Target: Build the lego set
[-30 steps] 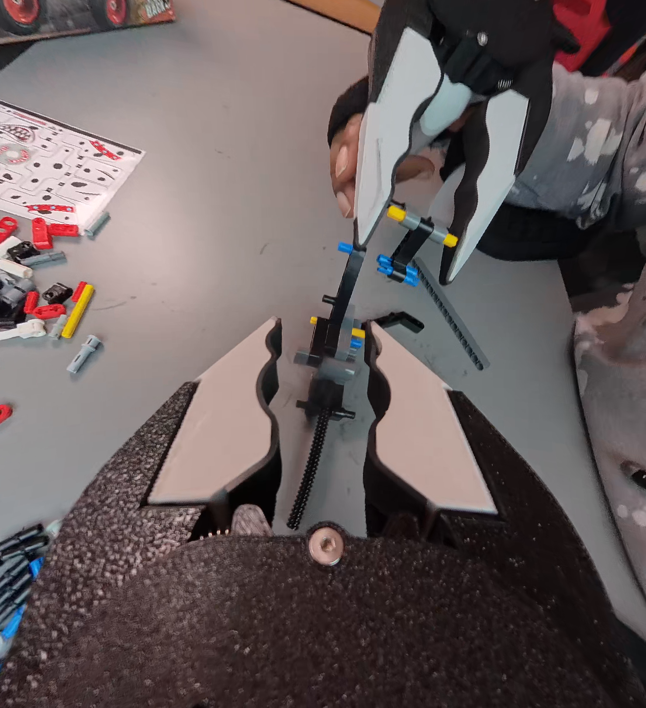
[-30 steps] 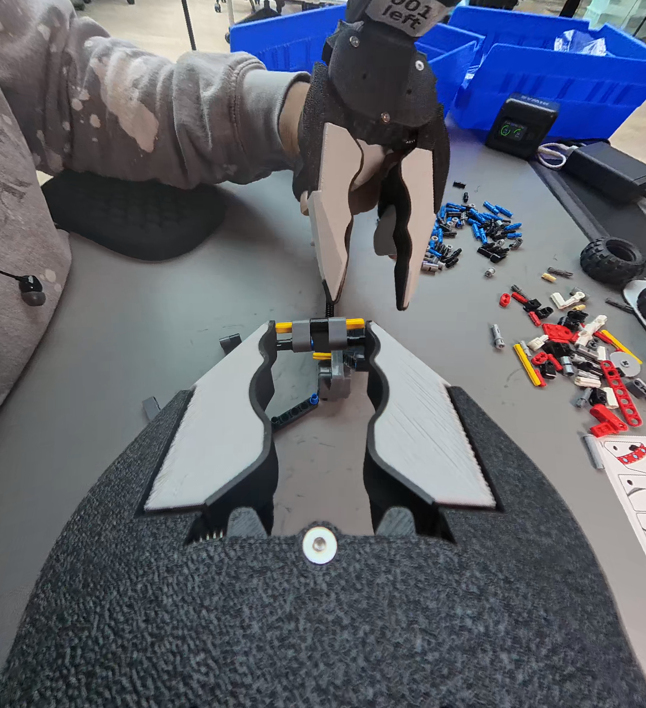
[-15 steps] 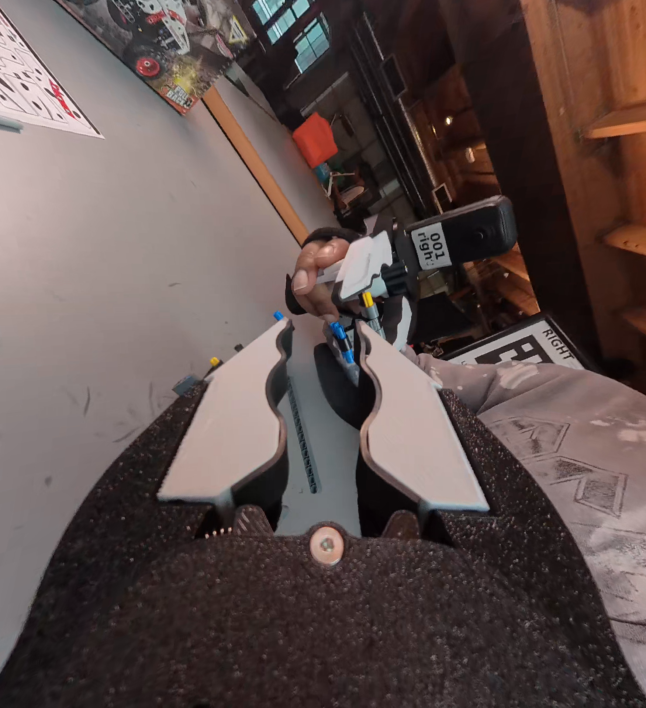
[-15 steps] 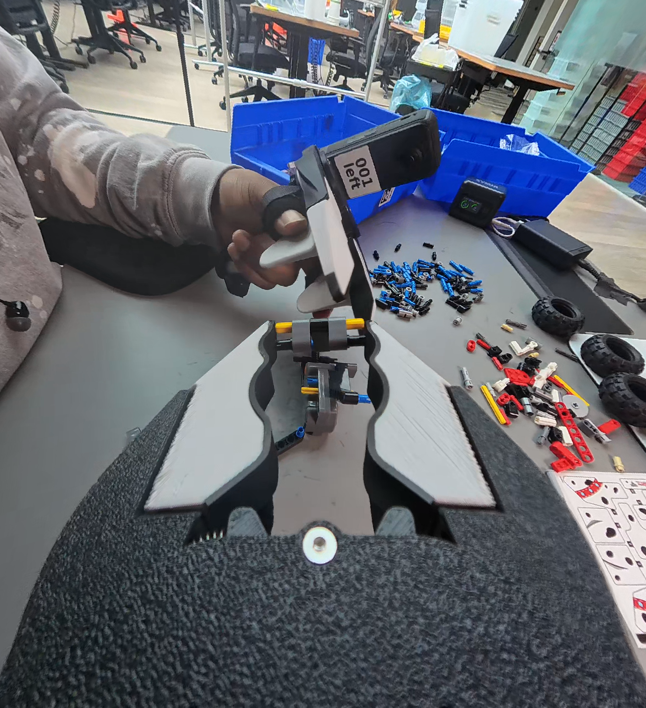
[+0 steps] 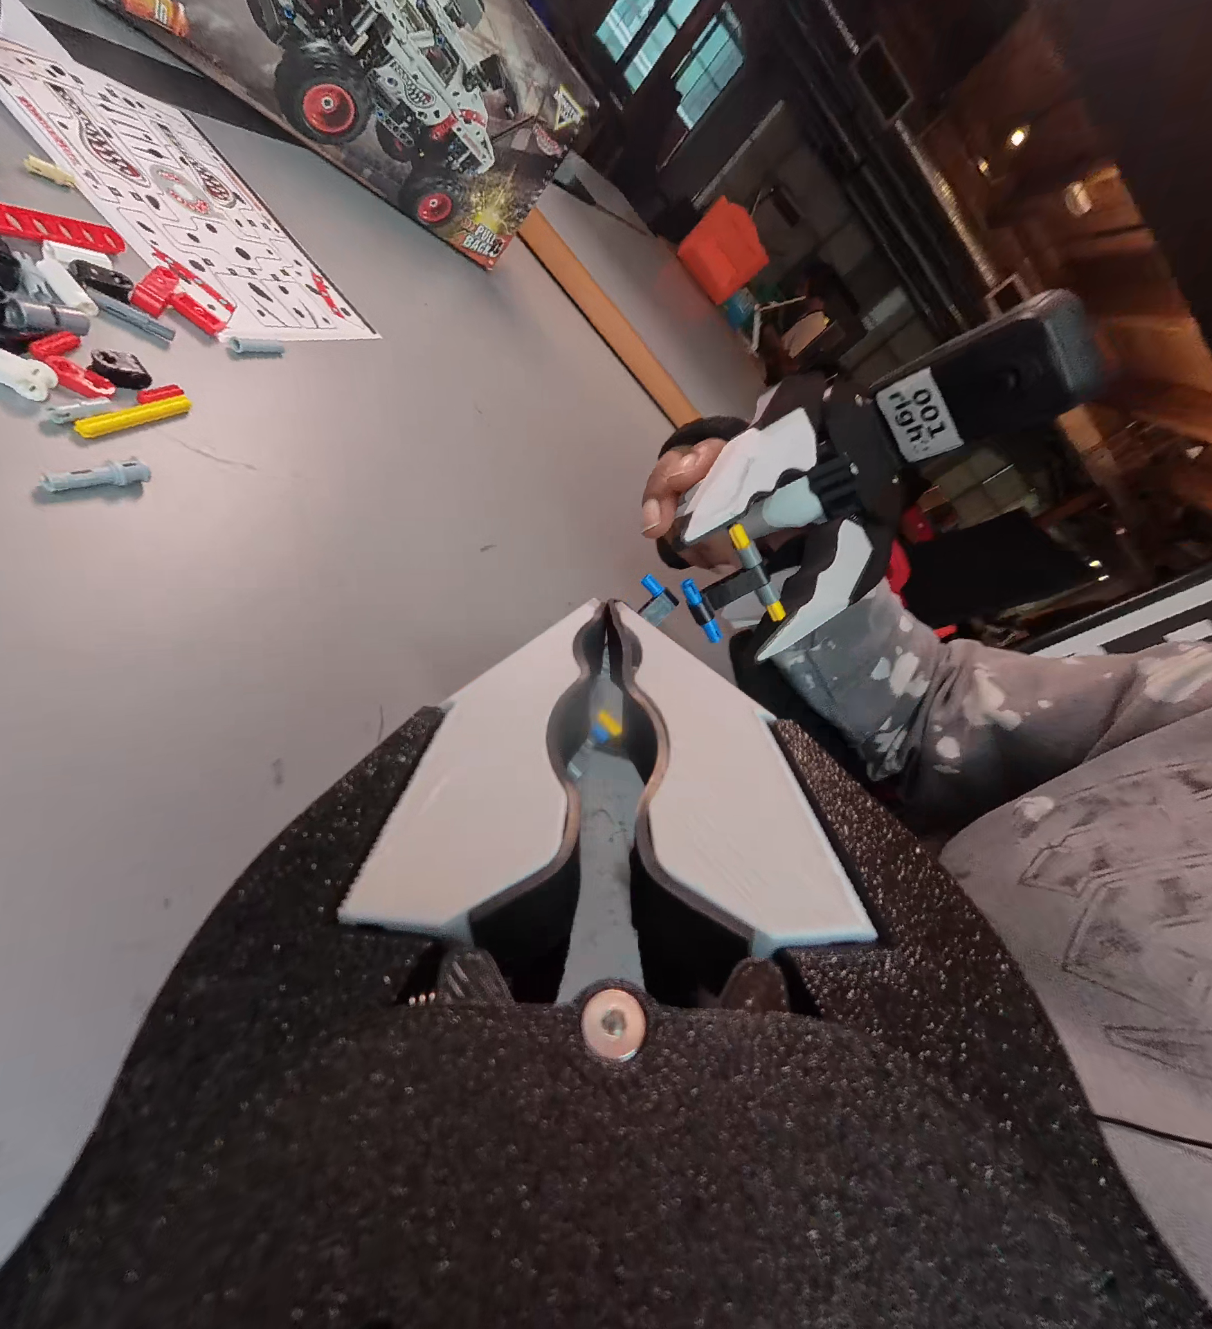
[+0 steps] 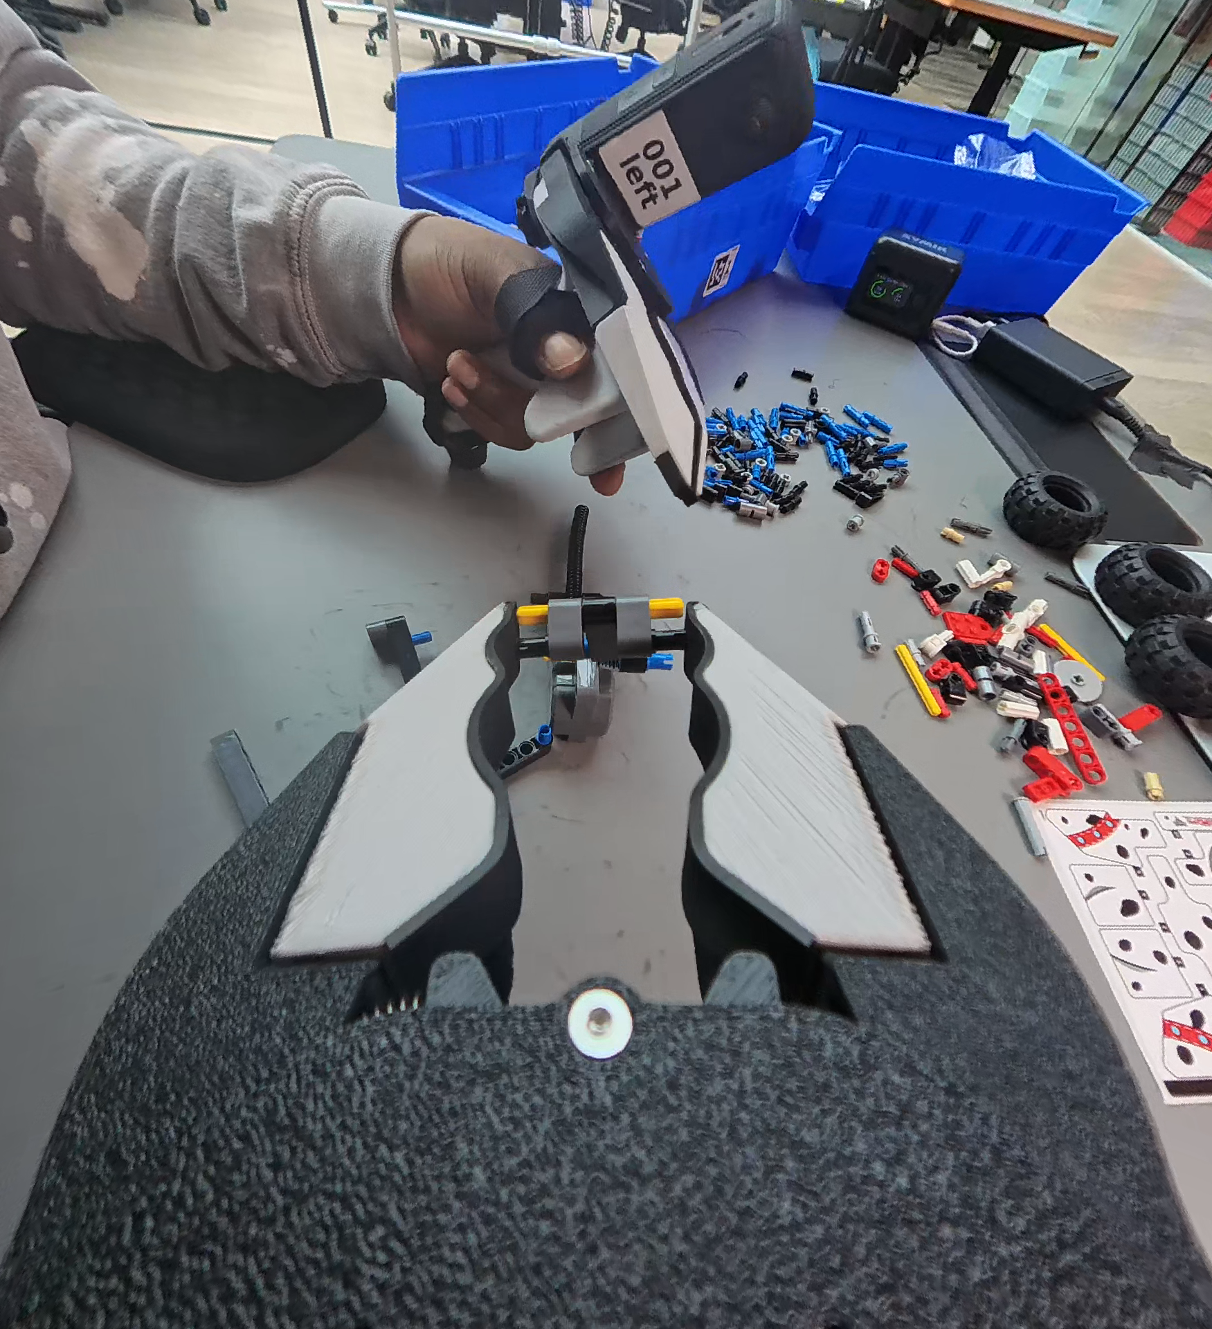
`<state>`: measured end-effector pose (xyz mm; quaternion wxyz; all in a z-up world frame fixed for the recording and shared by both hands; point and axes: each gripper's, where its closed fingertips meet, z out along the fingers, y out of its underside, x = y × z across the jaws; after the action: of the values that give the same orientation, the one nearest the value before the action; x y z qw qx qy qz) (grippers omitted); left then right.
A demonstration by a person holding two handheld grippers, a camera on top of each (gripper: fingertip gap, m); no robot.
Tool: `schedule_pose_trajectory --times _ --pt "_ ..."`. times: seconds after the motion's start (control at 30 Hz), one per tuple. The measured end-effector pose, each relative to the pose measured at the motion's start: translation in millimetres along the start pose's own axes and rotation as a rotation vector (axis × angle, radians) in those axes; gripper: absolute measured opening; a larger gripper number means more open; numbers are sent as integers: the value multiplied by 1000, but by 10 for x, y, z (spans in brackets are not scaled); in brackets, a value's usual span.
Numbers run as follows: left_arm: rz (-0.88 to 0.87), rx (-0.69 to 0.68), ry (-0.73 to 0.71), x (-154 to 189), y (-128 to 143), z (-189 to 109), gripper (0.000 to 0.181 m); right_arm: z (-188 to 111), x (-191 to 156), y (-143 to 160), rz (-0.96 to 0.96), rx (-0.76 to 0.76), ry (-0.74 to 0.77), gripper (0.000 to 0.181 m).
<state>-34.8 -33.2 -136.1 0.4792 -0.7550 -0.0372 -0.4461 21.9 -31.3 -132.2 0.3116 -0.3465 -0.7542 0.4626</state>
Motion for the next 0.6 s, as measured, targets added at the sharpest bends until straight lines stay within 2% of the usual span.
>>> schedule_pose_trajectory --times 0.17,0.27,0.43,0.5,0.6 --pt "216 -119 -153 -93 145 45 0 -102 14 -57 14 36 -12 46" --pt "351 -207 -205 -122 265 91 30 -221 70 -109 39 75 -5 46" --pt "459 -329 -203 -123 486 190 58 -308 135 -98 57 92 11 46" --pt "503 -366 -221 -156 544 222 59 -293 105 -106 62 96 -6 46" --pt "552 -407 -252 -206 593 252 50 -240 62 -63 59 74 -25 46"
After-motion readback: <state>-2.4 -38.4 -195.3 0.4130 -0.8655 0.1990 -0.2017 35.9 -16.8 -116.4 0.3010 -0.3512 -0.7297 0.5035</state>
